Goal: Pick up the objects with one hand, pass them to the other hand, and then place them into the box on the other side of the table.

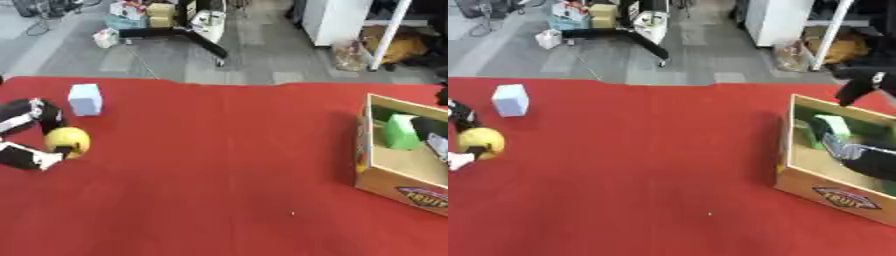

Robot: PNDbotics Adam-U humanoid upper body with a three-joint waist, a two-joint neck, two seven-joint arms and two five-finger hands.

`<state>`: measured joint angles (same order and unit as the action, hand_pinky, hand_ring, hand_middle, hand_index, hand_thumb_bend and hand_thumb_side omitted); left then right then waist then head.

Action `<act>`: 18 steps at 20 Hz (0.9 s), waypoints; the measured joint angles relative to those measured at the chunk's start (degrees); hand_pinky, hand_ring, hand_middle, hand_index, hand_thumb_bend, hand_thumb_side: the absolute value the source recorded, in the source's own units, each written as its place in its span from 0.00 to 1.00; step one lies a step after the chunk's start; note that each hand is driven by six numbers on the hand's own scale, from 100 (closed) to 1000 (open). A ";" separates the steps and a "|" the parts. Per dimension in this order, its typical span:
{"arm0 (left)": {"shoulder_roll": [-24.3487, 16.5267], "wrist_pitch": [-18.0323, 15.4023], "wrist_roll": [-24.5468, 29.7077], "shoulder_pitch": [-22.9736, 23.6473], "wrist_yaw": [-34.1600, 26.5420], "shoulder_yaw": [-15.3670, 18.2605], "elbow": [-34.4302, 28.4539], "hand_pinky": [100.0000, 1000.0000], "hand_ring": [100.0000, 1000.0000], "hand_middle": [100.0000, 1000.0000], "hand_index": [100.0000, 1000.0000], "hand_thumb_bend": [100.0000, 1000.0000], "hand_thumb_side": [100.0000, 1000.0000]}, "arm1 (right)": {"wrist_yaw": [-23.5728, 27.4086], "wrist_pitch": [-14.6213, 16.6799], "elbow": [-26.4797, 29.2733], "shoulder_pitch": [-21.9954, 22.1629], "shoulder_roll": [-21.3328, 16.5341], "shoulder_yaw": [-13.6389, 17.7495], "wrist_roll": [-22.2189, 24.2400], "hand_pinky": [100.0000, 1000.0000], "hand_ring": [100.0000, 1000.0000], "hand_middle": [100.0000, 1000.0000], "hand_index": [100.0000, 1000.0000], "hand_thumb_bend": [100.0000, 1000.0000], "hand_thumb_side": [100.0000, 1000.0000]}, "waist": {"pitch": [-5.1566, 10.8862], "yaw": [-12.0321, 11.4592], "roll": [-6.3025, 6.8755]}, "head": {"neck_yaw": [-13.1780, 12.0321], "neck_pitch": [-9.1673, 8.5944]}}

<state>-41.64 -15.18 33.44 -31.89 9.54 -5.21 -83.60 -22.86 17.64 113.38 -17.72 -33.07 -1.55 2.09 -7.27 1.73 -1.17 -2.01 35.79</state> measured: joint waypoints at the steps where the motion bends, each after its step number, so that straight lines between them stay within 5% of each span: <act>1: 0.83 1.00 0.69 -0.96 -2.27 -0.77 -0.45 0.48 0.45 0.36 0.50 0.01 0.09 | -0.39 0.97 0.00 -0.86 0.19 -0.89 0.65 0.68 0.45 0.42 0.79 0.28 0.22 | 0.01 0.02 0.00 | 0.17 0.14; 9: 5.29 12.98 4.65 -6.64 -17.21 -9.56 -1.77 0.50 0.48 0.38 0.51 0.02 0.11 | -5.14 7.55 0.00 -7.83 2.17 -8.98 6.92 0.62 0.39 0.35 0.82 0.28 0.20 | 0.21 0.11 -0.01 | 1.61 0.48; 18: 7.17 23.46 6.62 -10.77 -22.44 -18.70 -1.64 0.52 0.49 0.39 0.51 0.05 0.13 | -10.81 11.81 0.01 -12.35 4.28 -15.81 12.55 0.57 0.35 0.30 0.84 0.28 0.18 | 0.21 -0.27 -0.01 | 2.67 0.96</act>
<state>-34.47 8.28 40.06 -42.67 -12.90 -23.91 -85.23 -33.67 29.45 113.39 -30.07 -28.79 -17.36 14.65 -7.06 1.46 -1.18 0.65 36.75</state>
